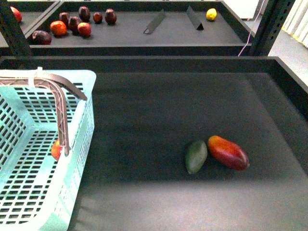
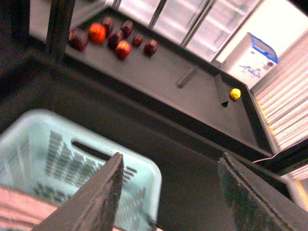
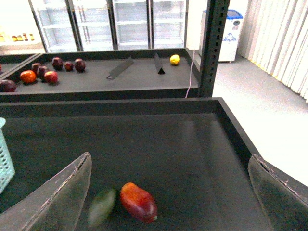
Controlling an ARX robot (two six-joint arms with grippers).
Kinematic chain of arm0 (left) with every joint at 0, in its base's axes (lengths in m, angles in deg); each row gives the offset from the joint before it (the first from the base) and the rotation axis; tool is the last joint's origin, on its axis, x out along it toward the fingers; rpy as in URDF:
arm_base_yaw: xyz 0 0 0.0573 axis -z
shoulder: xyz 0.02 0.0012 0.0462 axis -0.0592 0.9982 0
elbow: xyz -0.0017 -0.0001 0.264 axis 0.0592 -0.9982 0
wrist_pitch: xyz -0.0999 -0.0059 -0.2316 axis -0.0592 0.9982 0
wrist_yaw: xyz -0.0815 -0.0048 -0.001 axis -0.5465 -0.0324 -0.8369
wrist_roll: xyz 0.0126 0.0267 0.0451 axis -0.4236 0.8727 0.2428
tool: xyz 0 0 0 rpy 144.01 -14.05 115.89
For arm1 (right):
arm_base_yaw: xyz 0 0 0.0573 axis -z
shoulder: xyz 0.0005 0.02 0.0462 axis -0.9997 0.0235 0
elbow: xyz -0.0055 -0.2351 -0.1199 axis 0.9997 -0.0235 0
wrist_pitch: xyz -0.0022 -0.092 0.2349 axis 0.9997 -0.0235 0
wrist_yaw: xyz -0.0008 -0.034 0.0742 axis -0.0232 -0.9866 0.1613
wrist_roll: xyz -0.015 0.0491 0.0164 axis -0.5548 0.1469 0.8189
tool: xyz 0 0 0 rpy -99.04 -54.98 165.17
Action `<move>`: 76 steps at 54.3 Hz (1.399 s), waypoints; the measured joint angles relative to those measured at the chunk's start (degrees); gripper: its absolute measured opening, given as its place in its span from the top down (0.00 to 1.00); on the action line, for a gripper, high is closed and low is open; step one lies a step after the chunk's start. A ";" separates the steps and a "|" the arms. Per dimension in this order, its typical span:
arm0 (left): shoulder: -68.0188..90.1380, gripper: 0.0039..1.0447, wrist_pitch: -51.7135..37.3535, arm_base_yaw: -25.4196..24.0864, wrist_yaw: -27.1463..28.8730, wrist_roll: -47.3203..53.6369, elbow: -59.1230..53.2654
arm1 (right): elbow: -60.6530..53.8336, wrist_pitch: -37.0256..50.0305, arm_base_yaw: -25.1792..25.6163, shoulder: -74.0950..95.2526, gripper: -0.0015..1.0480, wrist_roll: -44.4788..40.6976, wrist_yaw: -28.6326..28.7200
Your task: Pick apple with right arm and hold basket with left
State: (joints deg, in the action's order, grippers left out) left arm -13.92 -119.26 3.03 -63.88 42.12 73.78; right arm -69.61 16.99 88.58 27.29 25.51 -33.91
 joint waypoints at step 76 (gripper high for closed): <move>-52.41 0.97 9.94 0.28 0.20 23.65 -35.45 | 0.00 0.00 0.00 0.00 0.08 0.02 -0.02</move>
State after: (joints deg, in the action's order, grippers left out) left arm -66.33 -109.31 3.32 -63.68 65.77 38.33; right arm -69.61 16.99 88.58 27.29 25.53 -33.93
